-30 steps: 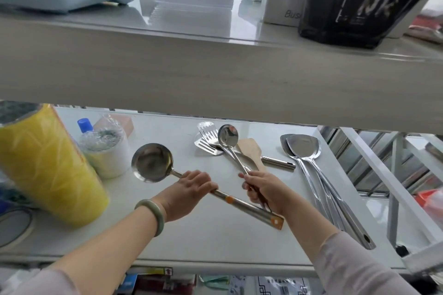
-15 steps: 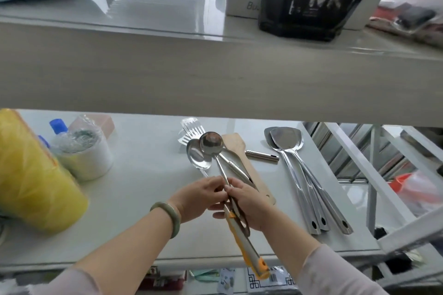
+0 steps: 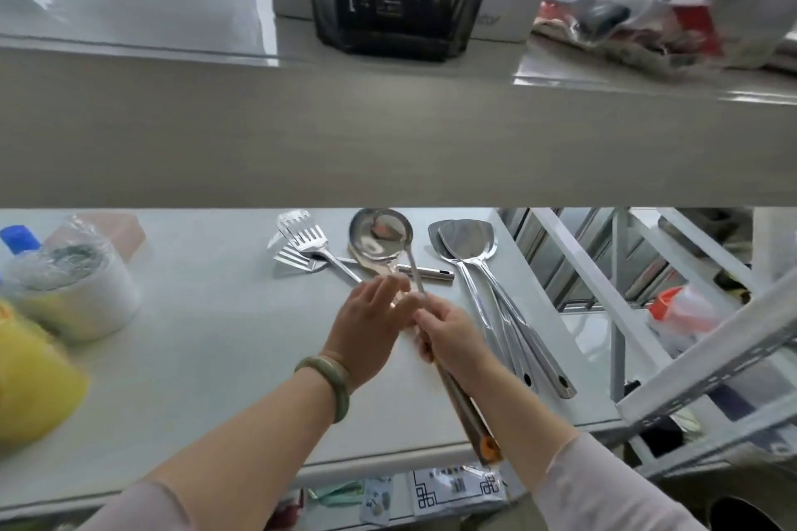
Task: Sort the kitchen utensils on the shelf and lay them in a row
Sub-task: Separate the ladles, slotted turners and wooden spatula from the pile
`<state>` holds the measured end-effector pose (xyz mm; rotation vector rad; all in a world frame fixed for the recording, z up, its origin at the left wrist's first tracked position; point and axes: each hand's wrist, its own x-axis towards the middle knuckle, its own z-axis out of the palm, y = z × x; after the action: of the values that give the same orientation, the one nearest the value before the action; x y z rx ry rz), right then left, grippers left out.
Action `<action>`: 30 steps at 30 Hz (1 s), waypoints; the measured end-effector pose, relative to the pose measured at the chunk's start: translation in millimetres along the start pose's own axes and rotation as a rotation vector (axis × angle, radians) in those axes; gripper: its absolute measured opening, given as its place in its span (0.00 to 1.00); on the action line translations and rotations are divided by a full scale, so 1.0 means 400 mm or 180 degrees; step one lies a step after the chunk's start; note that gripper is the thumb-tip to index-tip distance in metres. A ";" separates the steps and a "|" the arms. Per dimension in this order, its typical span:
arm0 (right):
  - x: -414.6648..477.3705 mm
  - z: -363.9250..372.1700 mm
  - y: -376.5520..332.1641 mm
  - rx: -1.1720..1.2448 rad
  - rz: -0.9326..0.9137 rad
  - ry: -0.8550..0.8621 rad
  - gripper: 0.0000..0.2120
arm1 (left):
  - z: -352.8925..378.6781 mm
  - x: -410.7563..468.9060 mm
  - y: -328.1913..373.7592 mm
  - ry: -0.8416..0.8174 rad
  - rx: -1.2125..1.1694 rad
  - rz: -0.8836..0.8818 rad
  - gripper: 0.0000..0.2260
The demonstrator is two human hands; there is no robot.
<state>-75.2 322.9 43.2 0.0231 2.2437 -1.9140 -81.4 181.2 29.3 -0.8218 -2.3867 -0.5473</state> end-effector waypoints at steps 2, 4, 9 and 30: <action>0.028 -0.051 0.017 -0.0502 0.0016 0.0449 0.11 | 0.015 -0.001 0.020 -0.0117 0.0033 0.0042 0.14; 0.055 -0.106 0.029 -0.0876 0.0127 0.0792 0.14 | 0.049 -0.010 0.029 -0.0503 -0.0047 -0.0076 0.16; 0.112 -0.187 0.056 -0.1625 0.0404 0.1007 0.05 | 0.120 -0.019 0.062 -0.1735 0.0277 -0.0401 0.25; 0.199 -0.194 0.064 -0.3291 0.0546 0.1121 0.13 | 0.099 0.007 0.044 -0.2601 0.0613 -0.1266 0.19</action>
<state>-160.4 394.2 17.3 0.4030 3.0474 -0.5266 -86.2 216.3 4.2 -0.5354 -3.3259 -0.1086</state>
